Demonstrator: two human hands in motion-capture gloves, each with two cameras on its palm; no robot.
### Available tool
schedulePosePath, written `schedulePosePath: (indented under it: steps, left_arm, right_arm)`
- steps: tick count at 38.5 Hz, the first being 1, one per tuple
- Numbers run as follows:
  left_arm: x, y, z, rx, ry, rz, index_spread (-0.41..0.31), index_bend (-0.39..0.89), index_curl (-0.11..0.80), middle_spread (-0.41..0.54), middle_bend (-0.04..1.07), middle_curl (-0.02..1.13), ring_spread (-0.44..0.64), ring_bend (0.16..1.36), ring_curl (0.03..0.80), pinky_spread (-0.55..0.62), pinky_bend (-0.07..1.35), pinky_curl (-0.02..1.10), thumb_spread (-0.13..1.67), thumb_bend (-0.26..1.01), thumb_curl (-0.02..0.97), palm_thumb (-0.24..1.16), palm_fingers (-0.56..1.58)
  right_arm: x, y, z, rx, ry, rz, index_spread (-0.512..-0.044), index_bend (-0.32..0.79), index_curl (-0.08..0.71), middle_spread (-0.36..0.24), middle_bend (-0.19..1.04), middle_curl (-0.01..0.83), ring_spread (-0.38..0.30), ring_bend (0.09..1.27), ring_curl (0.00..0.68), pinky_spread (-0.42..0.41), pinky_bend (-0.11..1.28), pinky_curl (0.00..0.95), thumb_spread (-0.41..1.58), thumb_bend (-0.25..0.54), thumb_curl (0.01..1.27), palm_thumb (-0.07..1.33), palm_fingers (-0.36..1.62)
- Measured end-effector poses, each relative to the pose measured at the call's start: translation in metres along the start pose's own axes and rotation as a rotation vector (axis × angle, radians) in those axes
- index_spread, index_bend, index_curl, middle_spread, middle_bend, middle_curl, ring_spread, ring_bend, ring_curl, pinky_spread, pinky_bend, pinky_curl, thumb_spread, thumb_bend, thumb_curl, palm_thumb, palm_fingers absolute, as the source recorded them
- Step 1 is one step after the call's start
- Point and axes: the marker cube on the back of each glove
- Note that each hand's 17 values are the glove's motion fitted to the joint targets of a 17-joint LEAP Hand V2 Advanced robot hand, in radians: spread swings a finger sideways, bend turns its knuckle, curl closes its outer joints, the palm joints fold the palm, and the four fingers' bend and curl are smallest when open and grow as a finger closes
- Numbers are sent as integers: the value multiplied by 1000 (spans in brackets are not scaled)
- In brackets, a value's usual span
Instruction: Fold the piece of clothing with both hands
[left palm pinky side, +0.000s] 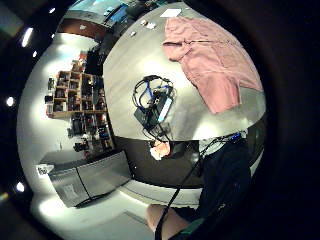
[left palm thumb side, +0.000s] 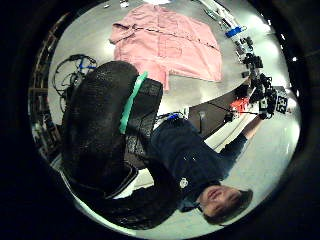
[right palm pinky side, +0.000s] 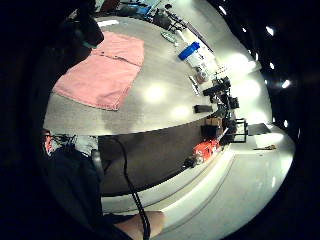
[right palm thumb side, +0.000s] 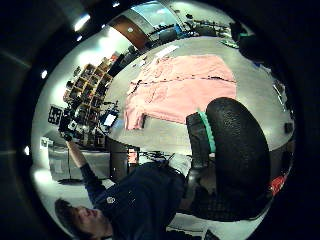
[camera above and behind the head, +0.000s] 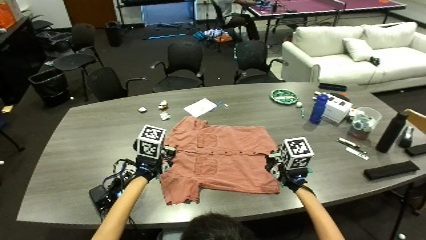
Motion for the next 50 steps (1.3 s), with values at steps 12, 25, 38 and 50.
schedulePosePath:
  steps: [12,25,38,50]
  left_arm:
    - [12,-3,1,-1,18,36,-80,317,215,130,156,120,357,432,152,352,204,139,994,59,94,130,263]
    - [9,-7,22,-51,72,63,-85,229,281,166,149,163,417,479,196,401,235,209,1168,16,158,140,190]
    - [30,-42,61,-178,101,204,-93,169,321,184,137,166,378,567,239,345,315,274,1165,7,226,223,206]
    - [77,-76,189,-520,165,173,-136,24,178,226,172,194,352,714,290,358,610,369,1040,-22,291,316,-42]
  right_arm:
    - [-11,8,-19,-34,-40,-13,-197,163,217,-19,210,191,-17,409,222,82,397,226,1053,301,134,436,666]
    - [-12,5,-13,-137,-23,-26,-232,121,249,-22,195,267,-27,404,272,88,395,277,1266,254,192,437,640]
    - [-16,-26,31,-342,32,-55,-271,82,216,-22,196,314,-24,432,315,84,464,327,1242,213,261,535,520]
    - [-13,-54,141,-493,25,-23,-253,75,176,-66,250,365,-71,471,341,75,528,351,1153,159,334,643,512]
